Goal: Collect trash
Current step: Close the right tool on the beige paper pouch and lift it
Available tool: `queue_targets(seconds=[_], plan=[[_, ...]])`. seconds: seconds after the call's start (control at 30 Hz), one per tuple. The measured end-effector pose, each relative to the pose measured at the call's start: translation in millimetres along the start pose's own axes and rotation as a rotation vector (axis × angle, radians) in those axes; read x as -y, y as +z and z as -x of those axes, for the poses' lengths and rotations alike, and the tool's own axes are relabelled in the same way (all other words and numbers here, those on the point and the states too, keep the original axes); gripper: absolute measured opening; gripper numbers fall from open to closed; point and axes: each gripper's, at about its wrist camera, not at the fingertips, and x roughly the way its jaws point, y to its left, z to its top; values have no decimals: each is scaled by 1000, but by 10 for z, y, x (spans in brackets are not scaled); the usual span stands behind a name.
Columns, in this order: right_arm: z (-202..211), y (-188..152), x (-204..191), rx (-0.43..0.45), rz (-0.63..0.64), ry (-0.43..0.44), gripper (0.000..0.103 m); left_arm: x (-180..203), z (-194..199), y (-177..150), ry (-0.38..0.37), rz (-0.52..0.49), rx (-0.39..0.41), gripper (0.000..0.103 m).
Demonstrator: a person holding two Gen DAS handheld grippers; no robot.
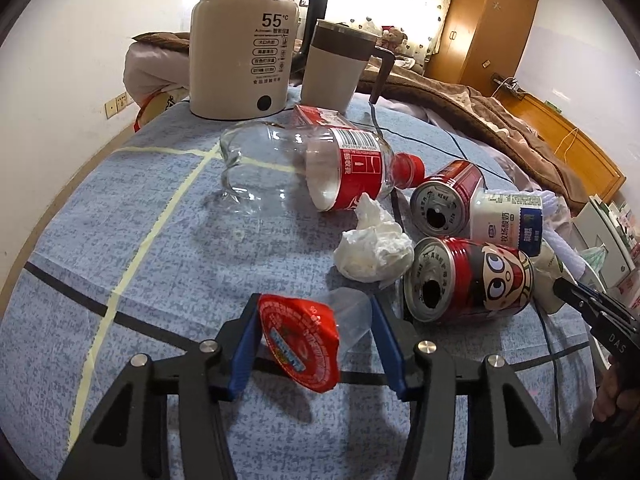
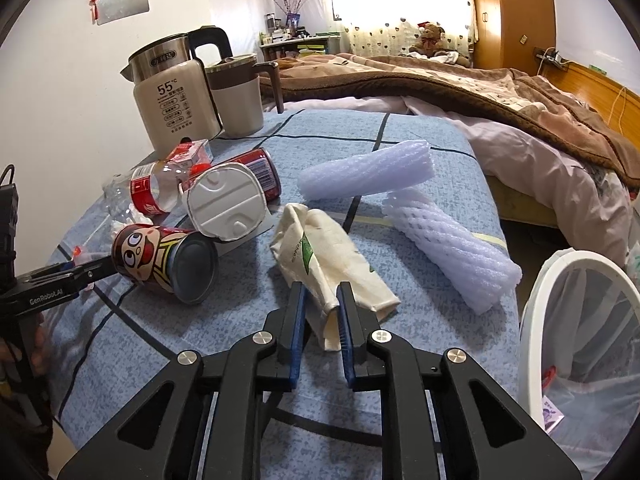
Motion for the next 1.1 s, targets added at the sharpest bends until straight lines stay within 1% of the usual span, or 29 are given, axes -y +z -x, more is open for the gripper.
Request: queue_targets(seconds=[0.13, 0.2, 0.23, 0.4, 0.57, 0.93, 1.1], plan=[[9, -19, -34, 0, 9, 5, 14, 2, 33, -12, -2, 1, 5, 55], [17, -28, -38, 4, 9, 1, 9, 6, 57, -17, -4, 3, 7, 55], [21, -33, -32, 6, 5, -1, 8, 10, 72, -21, -5, 2, 9, 55], [51, -54, 19, 6, -21, 21, 8, 71, 194, -15, -6, -12, 38, 55], [131, -77, 45, 23, -35, 23, 8, 159, 317, 6, -20, -34, 68, 55], [340, -94, 67, 67, -49, 12, 8, 430, 518, 18, -48, -95, 102, 55], [454, -107, 121, 86, -60, 3, 8, 593, 595, 15, -72, -124, 112, 55]])
